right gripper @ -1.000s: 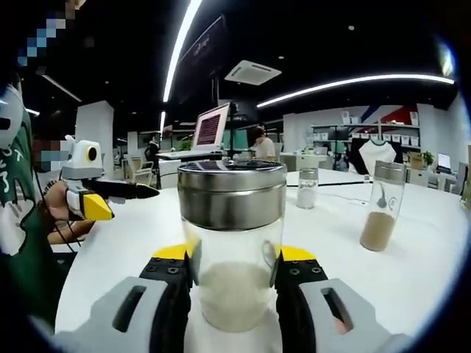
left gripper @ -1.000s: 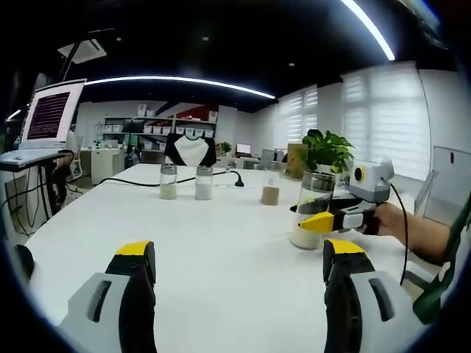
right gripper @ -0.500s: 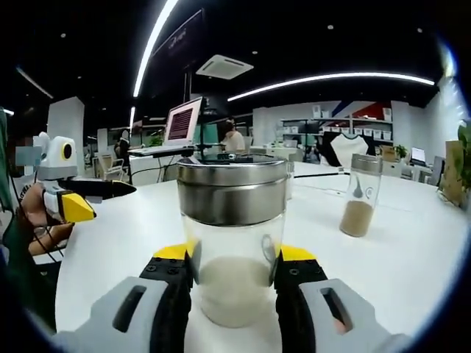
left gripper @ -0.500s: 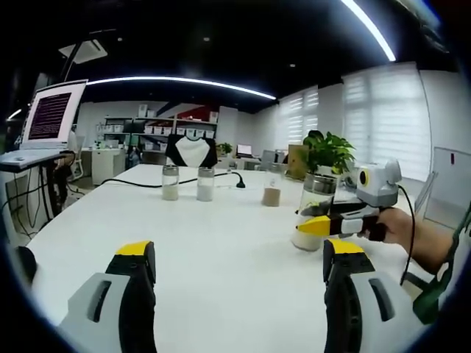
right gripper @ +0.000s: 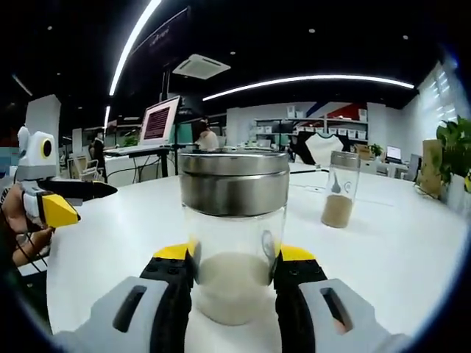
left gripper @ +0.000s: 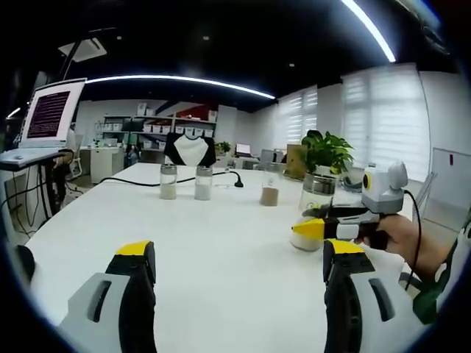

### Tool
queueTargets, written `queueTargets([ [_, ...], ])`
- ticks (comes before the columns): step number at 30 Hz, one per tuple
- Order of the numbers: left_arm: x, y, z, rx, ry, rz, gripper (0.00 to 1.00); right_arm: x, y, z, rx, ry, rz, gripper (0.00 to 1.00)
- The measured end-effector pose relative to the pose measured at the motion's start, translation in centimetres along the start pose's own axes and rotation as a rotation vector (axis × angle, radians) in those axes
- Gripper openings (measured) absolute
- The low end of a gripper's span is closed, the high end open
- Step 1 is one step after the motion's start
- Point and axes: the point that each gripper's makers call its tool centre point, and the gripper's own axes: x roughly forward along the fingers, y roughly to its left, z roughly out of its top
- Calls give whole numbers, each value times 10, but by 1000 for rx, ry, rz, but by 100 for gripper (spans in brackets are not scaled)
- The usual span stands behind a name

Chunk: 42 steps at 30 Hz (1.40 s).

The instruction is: Rotate the seasoning bottle until the label or dispensing opening points toward the visible target arrow and the bottle remains upright within the marked orientation range

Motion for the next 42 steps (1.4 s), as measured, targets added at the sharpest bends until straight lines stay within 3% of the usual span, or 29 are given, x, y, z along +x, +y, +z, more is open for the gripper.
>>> queueTargets([
  [18,1,1,-3,-12,12,2,100,0,-5,-5,29,23,-132,41],
  [29,2,-2,-5,-16,19,-3,100,0,-5,-5,38,22,-127,42],
  [36,1,-2,-3,-23,13,-4,100,-1,-3,0,35,23,-75,44],
  [42,1,-3,-4,-24,15,-8,100,-4,-3,4,12,7,-52,52],
])
